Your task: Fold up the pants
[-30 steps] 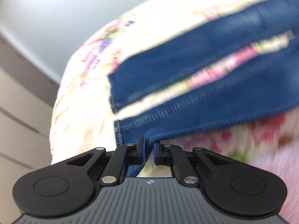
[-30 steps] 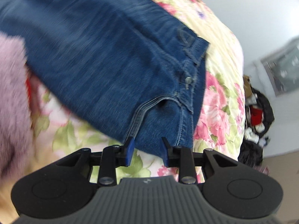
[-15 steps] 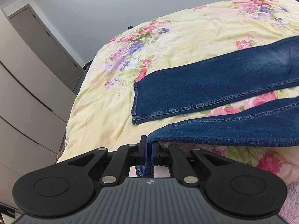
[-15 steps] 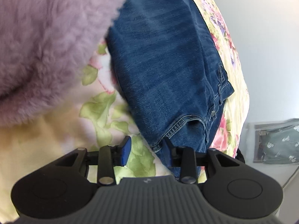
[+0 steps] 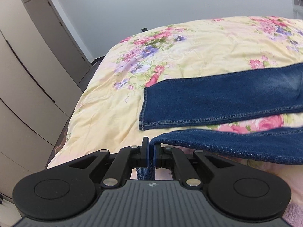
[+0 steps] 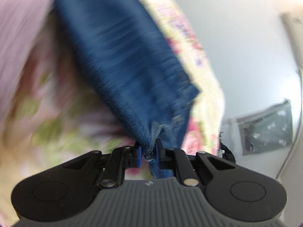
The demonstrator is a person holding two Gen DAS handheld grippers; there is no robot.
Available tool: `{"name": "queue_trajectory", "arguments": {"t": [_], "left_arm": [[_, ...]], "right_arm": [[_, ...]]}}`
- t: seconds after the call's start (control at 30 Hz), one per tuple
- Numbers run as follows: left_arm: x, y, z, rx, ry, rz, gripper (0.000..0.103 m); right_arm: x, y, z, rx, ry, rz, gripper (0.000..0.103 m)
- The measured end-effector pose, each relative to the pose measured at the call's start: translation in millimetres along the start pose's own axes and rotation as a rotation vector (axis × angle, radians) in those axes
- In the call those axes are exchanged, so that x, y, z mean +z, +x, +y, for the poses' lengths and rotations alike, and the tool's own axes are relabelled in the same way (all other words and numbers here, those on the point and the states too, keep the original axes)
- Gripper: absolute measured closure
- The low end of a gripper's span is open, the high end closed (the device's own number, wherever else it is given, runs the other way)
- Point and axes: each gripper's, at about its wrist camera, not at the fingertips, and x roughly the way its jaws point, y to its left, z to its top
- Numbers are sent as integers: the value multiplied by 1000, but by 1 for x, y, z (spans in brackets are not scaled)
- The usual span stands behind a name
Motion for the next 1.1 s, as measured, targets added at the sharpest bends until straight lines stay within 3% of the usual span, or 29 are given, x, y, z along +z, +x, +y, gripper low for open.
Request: {"name": "queue_trajectory", "arguments": {"t": [0.2, 0.33, 0.5, 0.7, 0.87, 1.1], "left_arm": [[32, 24, 7, 34, -29, 37, 99], [60, 63, 3, 59, -34, 81, 99], [102, 120, -16, 96, 30, 100, 99], [138, 209, -51, 101, 122, 172, 99], [140, 274, -74, 88, 207, 243, 98], [135, 293, -71, 0, 274, 236, 99]], "right_arm": [[55, 19, -80, -52, 214, -26, 98], [99, 67, -109, -73, 291, 24, 98], [149, 145, -125, -100, 308, 112, 98], [193, 249, -119, -103, 278, 211, 98], [198, 314, -85, -64, 190, 297, 97], [193, 341, -67, -37, 146, 332, 97]]}}
